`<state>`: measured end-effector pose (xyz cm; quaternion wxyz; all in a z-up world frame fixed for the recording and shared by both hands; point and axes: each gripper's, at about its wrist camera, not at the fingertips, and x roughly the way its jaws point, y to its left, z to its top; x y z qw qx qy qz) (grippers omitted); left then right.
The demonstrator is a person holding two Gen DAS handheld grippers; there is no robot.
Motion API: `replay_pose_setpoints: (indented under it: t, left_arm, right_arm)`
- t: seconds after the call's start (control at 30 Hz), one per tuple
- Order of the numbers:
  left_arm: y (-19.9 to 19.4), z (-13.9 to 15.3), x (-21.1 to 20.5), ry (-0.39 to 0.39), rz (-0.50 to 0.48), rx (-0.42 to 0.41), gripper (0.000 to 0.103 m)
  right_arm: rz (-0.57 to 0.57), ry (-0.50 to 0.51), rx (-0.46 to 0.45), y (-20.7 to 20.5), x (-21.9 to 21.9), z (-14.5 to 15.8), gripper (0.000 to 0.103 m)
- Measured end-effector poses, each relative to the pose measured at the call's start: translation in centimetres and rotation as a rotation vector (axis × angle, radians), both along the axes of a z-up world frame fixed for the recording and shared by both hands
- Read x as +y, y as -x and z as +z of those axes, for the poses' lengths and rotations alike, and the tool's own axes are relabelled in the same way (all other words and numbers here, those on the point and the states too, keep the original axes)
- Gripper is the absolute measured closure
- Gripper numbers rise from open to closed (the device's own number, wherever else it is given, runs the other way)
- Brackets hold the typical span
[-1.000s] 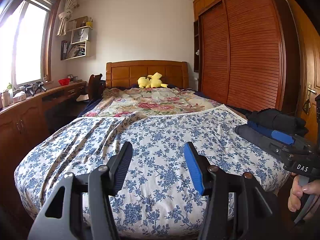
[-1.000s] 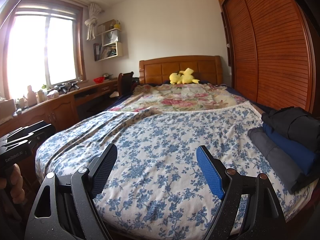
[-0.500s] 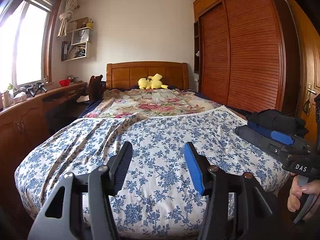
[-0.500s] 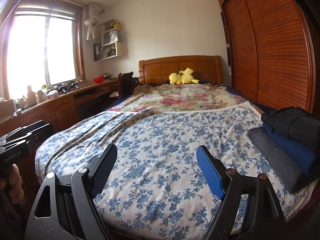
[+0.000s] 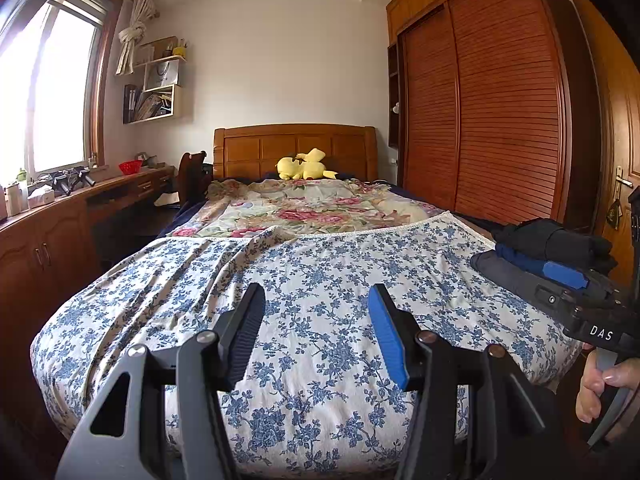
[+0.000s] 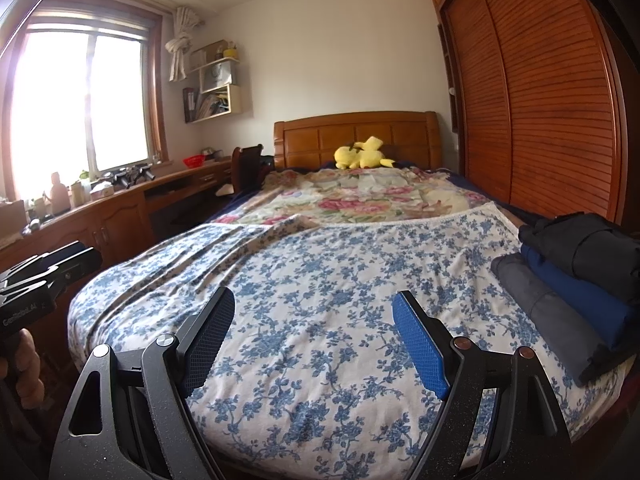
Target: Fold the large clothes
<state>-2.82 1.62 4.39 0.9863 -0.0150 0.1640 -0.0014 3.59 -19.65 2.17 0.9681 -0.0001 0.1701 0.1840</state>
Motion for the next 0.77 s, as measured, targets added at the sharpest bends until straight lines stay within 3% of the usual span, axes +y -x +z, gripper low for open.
replay_pose_setpoints:
  t: [0.77]
  left_arm:
    - [0.05, -0.07, -0.18, 0.001, 0.001, 0.001, 0.05]
  right_arm:
    - [-0.001, -0.001, 0.002, -0.12, 0.02, 0.04, 0.02]
